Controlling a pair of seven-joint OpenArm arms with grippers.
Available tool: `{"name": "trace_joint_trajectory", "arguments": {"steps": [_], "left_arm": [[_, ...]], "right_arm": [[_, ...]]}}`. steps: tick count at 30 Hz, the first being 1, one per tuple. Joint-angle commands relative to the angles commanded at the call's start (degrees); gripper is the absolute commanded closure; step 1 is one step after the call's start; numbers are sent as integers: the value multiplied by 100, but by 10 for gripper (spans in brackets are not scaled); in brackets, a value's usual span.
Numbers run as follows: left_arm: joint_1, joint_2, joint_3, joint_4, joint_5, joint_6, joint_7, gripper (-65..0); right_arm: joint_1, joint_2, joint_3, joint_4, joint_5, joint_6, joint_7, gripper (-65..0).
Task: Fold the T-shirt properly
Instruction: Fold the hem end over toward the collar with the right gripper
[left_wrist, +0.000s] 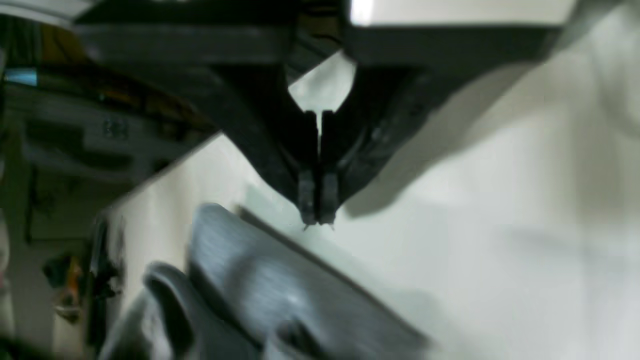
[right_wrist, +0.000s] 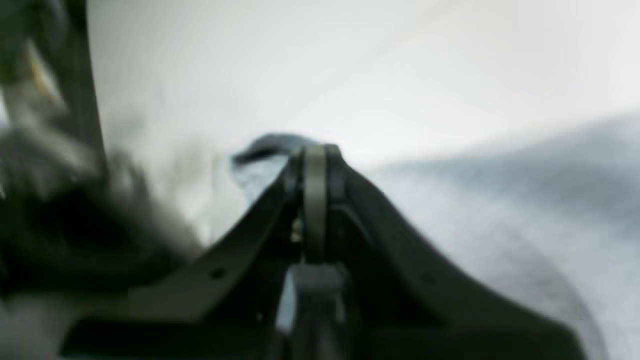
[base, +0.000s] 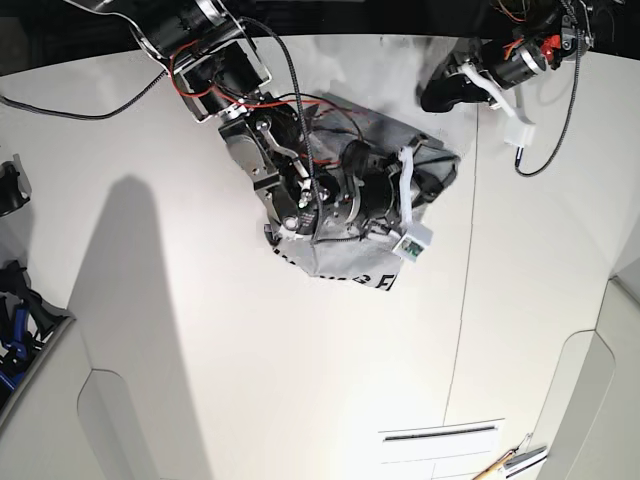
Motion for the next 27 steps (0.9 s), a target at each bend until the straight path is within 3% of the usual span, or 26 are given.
{"name": "trace_joint_trajectory", "arguments": {"steps": [4, 9, 13, 17, 20, 23, 27], "left_arm": [[0, -2, -951, 0, -474, 0, 437, 0], [0, 0, -1434, 0, -1327, 0, 761, 0], [-2, 2, -1300, 0, -1486, 0, 793, 0], [-72, 4, -820, 0, -1532, 0, 769, 0], [-378, 4, -328, 0, -1040, 0, 479, 0], [-640, 4, -22, 0, 22, 0, -509, 0], [-931, 4, 101, 0, 374, 0, -581, 0]], "right_arm": [[-26, 0, -603, 280, 640, 4, -140, 0], [116, 13, -553, 1381, 385, 2, -260, 0], [446, 13, -83, 1941, 120, -94, -535, 0], [479, 98, 992, 1939, -96, -109, -929, 0], [402, 546, 1628, 1930, 155, -105, -1021, 0], [61, 1075, 1808, 1928, 367, -81, -1029, 0], [-684, 1495, 1731, 1910, 726, 50, -925, 0]]}}
